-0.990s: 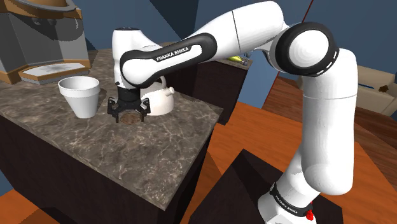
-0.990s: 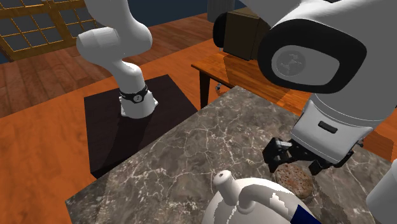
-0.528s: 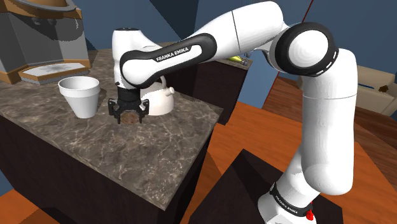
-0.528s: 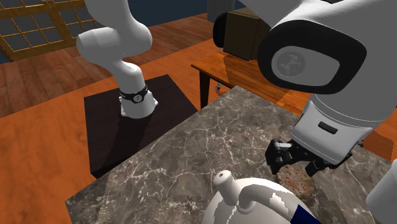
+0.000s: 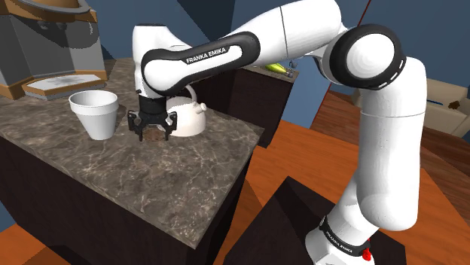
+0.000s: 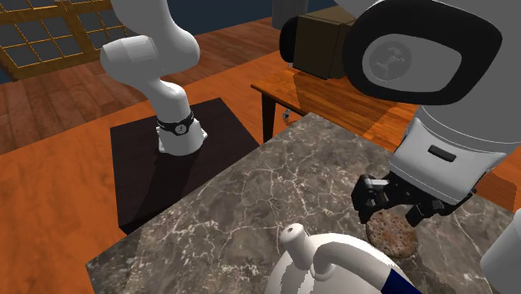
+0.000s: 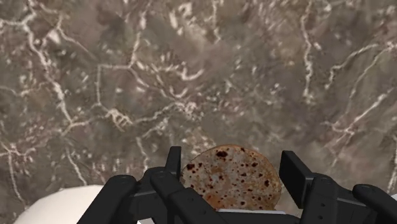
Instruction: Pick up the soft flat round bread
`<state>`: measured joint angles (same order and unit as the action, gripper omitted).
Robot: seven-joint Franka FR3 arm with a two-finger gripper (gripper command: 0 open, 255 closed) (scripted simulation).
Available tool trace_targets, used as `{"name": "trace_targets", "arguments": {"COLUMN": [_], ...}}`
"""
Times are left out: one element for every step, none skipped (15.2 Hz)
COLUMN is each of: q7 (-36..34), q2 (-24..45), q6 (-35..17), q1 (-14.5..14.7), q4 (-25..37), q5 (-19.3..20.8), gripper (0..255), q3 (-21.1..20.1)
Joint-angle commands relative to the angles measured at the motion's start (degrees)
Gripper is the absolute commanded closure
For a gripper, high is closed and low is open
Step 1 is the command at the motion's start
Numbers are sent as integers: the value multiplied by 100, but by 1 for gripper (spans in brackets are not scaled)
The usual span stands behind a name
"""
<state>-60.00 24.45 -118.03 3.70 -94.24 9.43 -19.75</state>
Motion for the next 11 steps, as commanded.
{"name": "trace_targets", "arguments": {"q7": [6,14,22,29,36,43,50,57,63,69,70], "q2": [-45,-70,-94,-117,-139,-160,-179,-198,-215,-231,-234], "q6": [121,186,253,319,386,454,522,591,660,729,739], "q1": [2,1,-1,-2,-3,-3,-3,-3,-2,-2,-2], "q4": [76,118,162,207,254,302,352,403,456,511,518], "q5": [-20,-32,-43,-54,-64,-74,-83,-92,-101,-109,-110], "gripper": [255,255,255,255,255,255,255,255,255,255,255], "q3": [-12,-17,-23,-28,-33,-37,-42,-46,-50,-54,-54]}}
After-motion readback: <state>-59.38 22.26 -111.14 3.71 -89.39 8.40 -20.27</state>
